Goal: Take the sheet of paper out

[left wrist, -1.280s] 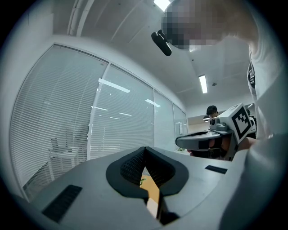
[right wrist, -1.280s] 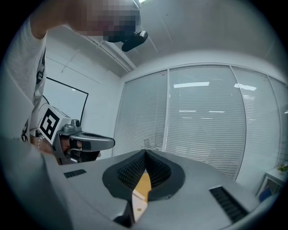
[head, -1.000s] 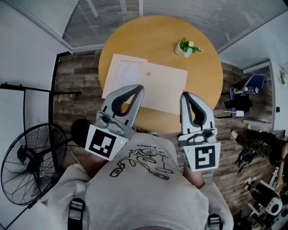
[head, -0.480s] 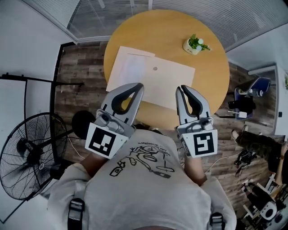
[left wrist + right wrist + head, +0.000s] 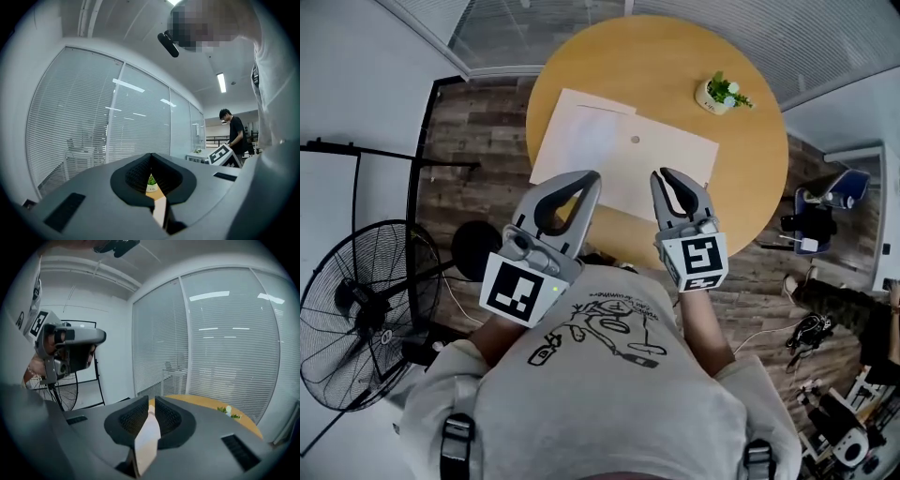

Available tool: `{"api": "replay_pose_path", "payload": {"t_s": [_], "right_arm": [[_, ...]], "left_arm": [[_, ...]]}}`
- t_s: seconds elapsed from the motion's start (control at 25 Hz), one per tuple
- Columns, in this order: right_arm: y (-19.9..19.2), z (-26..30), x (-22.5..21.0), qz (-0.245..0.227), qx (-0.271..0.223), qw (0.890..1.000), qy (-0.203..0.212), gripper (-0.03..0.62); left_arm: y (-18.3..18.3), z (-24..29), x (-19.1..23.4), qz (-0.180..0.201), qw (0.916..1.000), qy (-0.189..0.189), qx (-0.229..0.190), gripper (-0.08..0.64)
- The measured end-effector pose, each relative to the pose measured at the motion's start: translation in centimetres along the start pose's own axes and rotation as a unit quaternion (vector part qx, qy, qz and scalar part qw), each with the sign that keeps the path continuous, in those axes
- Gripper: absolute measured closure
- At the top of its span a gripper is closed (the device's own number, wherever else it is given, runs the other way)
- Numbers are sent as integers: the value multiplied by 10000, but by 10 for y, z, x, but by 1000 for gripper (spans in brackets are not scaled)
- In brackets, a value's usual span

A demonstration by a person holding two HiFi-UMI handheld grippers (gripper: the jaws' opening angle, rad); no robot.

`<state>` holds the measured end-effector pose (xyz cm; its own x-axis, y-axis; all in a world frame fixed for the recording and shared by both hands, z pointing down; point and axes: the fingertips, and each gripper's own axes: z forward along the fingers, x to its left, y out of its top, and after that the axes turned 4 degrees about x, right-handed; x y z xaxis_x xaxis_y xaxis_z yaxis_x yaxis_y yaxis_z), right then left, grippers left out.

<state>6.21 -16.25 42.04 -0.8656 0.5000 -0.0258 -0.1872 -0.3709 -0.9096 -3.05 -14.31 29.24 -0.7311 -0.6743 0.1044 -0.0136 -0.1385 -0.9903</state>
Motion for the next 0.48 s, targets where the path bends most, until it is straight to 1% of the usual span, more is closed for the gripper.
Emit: {"api": "replay_pose_path", "payload": {"t_s": [0.32,0.48], "right_arm": [[-58,61,9,75,540,9983,212,532],[-87,88,11,218,775,9963,307,528]], "left_arm": [[-3,-11,26,-14,9998,175,3,540],[-5,-12,37,-38,9997,241,-4,539]]}}
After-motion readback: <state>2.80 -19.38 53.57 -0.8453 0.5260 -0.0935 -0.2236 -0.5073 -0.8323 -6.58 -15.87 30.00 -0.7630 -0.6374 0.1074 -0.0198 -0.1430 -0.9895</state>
